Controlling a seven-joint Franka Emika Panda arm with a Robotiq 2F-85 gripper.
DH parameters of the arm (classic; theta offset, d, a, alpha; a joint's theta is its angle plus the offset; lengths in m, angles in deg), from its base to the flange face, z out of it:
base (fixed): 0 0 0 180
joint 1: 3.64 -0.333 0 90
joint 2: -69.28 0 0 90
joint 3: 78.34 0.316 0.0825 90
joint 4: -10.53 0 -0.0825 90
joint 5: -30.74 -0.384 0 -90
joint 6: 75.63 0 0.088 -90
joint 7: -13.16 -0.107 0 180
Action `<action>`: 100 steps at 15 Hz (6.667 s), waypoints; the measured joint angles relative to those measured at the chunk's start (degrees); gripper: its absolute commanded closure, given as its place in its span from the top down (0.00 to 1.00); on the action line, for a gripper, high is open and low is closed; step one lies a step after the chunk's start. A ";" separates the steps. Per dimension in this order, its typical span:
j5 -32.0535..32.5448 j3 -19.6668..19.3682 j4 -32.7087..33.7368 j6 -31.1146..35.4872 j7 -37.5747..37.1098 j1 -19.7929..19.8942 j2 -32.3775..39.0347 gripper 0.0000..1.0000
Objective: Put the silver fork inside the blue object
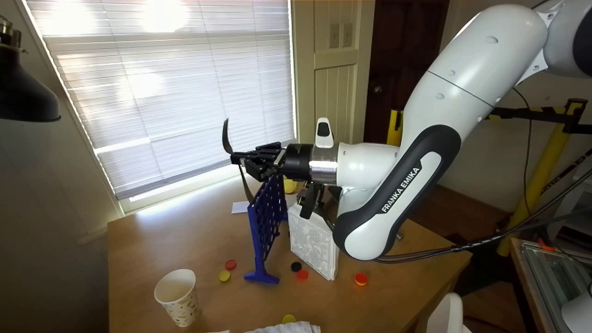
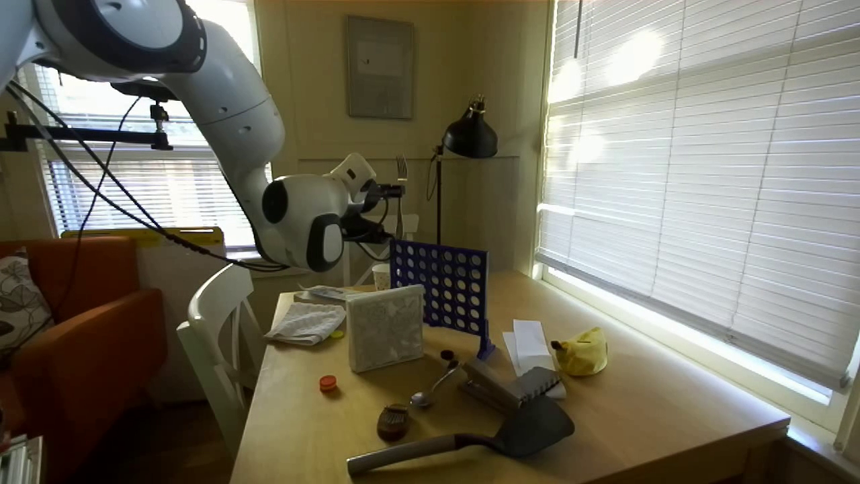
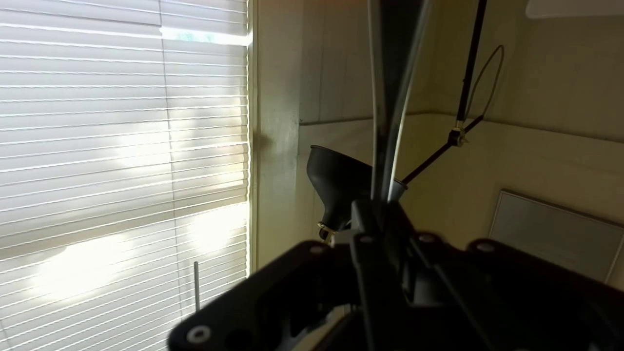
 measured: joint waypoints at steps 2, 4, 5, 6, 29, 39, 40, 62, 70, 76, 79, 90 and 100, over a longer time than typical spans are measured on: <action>0.00 0.04 0.03 -0.02 -0.21 0.05 0.04 0.02; 0.00 0.10 0.16 0.03 -0.36 0.17 0.04 0.02; 0.00 0.10 0.16 0.03 -0.39 0.26 0.04 0.02; 0.00 0.10 0.16 0.03 -0.46 0.40 0.04 0.02; 4.43 1.28 -2.26 0.07 -8.19 4.02 0.36 0.02; 5.25 1.29 -3.38 0.43 -8.19 4.03 0.40 0.55; 5.30 1.29 -3.38 0.48 -8.19 4.03 0.39 0.63; 2.85 0.89 -8.76 -12.56 -5.61 4.25 -18.59 1.00; -10.49 -0.29 -1.77 -45.34 4.48 -0.46 -30.24 1.00; -4.62 -8.11 7.46 -70.62 2.17 2.50 -33.80 1.00; -4.73 -7.74 7.20 -70.29 2.47 2.19 -33.61 1.00; 5.43 -5.88 10.15 -75.63 2.51 1.72 -31.81 1.00; 20.36 -5.75 23.14 -89.38 -5.80 -3.30 -24.50 1.00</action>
